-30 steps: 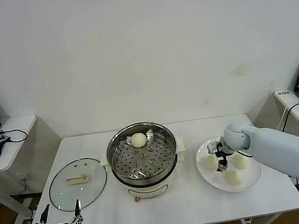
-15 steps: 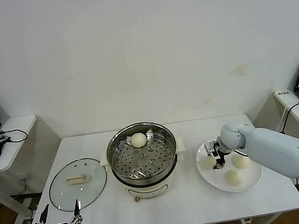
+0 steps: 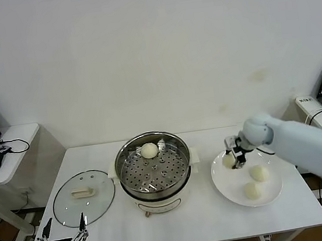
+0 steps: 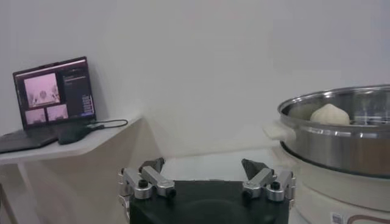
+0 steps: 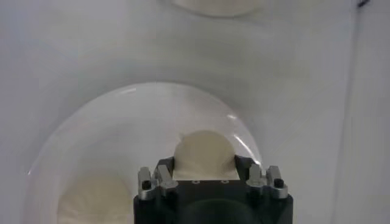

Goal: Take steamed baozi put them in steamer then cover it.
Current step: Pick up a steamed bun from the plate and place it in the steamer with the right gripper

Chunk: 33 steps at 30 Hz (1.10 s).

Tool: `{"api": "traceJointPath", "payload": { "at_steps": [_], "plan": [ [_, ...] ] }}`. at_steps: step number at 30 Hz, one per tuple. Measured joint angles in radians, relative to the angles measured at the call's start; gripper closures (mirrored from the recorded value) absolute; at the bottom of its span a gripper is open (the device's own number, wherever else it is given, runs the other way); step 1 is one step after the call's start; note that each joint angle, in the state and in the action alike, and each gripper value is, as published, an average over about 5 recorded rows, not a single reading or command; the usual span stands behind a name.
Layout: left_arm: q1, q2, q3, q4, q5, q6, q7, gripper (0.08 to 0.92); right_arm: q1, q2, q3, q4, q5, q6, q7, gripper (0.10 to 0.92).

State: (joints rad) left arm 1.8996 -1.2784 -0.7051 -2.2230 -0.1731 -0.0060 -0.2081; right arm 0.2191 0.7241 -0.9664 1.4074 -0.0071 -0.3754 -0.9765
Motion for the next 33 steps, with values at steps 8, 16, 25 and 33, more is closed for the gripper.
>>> {"api": "traceJointPath", "payload": {
  "at_steps": [8,16,25,33],
  "plan": [
    [-0.005,0.008,0.006,-0.010,-0.001,0.002,0.000,0.177,0.230,0.041,-0.109,0.085,0.166,-0.065,0.029,0.381],
    [-0.004,0.005,0.001,-0.019,-0.003,0.001,-0.001,0.177,0.337,0.183,-0.175,0.100,0.337,-0.153,0.093,0.374],
    [0.006,-0.003,-0.017,-0.029,-0.005,0.000,-0.002,0.177,0.331,0.403,-0.207,0.028,0.470,-0.257,0.179,0.372],
    [0.000,-0.012,-0.021,-0.031,-0.005,-0.002,-0.004,0.177,0.275,0.556,-0.228,-0.054,0.512,-0.305,0.234,0.372]
  ]
}}
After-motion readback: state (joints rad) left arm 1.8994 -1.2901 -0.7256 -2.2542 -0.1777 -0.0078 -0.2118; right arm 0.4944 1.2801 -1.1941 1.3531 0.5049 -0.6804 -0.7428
